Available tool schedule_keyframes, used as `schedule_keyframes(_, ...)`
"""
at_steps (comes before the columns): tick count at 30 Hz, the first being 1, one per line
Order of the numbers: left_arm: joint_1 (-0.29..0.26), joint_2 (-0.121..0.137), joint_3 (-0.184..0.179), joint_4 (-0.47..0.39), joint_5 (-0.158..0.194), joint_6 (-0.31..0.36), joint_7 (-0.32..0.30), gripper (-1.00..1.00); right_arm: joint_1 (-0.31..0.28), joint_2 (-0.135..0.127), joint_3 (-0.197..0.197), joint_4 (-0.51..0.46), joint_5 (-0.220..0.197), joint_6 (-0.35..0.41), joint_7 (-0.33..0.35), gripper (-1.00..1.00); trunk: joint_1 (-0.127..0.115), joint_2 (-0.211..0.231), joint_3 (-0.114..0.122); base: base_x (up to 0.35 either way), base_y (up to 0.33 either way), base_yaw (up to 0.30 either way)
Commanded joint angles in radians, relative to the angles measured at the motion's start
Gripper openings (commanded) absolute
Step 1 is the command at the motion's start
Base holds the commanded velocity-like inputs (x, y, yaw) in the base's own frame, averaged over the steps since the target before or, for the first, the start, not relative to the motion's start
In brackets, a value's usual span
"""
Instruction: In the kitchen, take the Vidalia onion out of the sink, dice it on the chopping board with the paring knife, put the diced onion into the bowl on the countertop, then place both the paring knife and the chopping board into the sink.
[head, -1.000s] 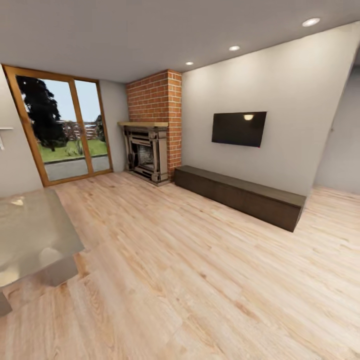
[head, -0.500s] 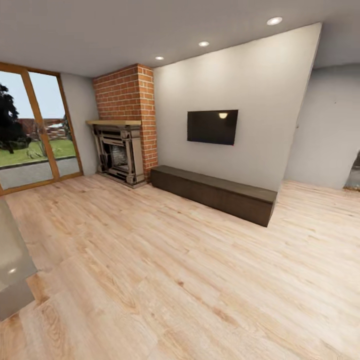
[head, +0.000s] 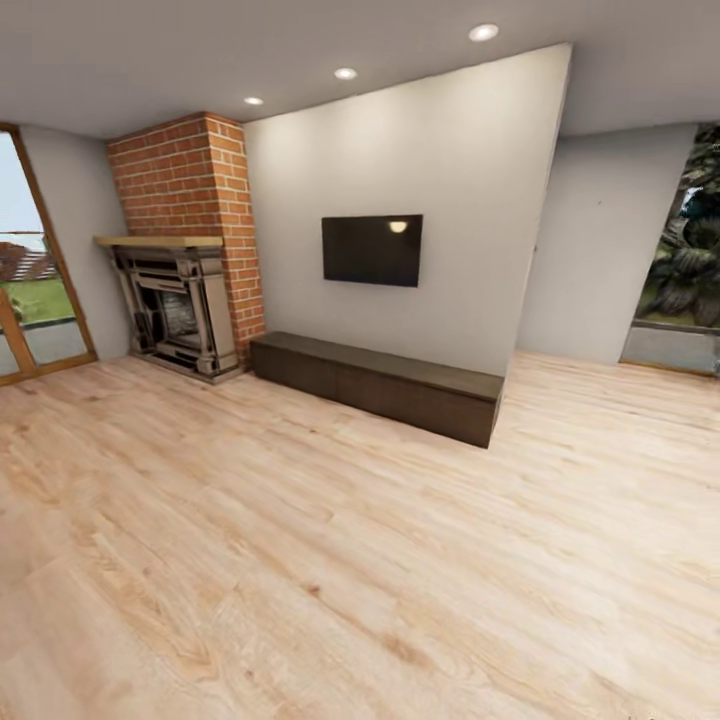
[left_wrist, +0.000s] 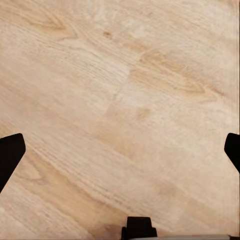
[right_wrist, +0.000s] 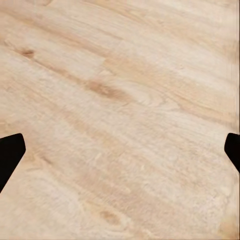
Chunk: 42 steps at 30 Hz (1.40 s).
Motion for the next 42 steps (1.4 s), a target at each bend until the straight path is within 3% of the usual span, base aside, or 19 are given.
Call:
schedule_keyframes(1, 0.000, 0.000, 0.001, 0.000, 0.000, -0.003, 0.000, 1.00, 0.000, 0.000, 0.001, 0.000, 0.000, -0.002, 0.000, 1.00, 0.000, 0.000, -0.002, 0.288, -0.157, -0.264)
schedule_keyframes(19, 0.000, 0.000, 0.002, 0.000, 0.000, -0.003, 0.000, 1.00, 0.000, 0.001, 0.000, 0.000, 0.000, -0.002, -0.002, 1.00, 0.000, 0.000, -0.015, 0.288, -0.157, -0.256)
schedule_keyframes(42, 0.000, 0.000, 0.001, 0.000, 0.000, -0.003, 0.000, 1.00, 0.000, 0.000, 0.000, 0.001, -0.001, -0.002, -0.002, 1.00, 0.000, 0.000, -0.016, 0.288, -0.157, -0.015)
